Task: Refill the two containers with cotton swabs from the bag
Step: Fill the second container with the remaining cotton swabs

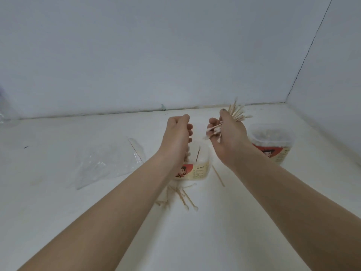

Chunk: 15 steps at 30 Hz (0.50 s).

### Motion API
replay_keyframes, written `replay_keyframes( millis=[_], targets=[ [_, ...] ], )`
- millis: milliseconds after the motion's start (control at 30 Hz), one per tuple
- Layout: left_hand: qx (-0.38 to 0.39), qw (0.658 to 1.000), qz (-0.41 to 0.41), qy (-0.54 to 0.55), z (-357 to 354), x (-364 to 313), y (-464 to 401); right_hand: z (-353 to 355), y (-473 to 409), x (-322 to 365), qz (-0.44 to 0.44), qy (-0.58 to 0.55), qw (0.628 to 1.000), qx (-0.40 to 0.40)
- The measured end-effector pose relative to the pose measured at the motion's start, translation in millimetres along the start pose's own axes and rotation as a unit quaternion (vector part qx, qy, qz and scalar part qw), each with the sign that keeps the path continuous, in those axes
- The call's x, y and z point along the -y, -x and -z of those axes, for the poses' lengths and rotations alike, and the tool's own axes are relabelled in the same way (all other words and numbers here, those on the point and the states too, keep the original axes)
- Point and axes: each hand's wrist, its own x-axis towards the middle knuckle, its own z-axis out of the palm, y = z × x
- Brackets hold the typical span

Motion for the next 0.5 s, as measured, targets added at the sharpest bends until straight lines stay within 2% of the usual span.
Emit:
replay_keyframes(
  millis=[167, 300, 400, 500],
  targets=[
    [0.04, 0.989, -0.084, -0.112, 18.1, -0.5, 6.3, 4.7, -2.0, -1.6, 0.029, 0.11, 0.993, 0.034],
    [0.088, 0.97, -0.143, -0.177, 30.4, -2.0, 9.1, 3.5, 4.4, -0.2, 0.033, 0.146, 0.984, 0.094],
    [0.145, 0.943, -0.188, -0.235, 36.0, 1.3, 12.1, 2.9, 7.1, -0.8, 0.015, 0.148, 0.98, 0.131],
    [0.149, 0.928, -0.203, -0.273, 36.5, 5.6, 13.0, 4.0, 7.1, -0.3, -0.029, 0.105, 0.984, 0.142]
  ],
)
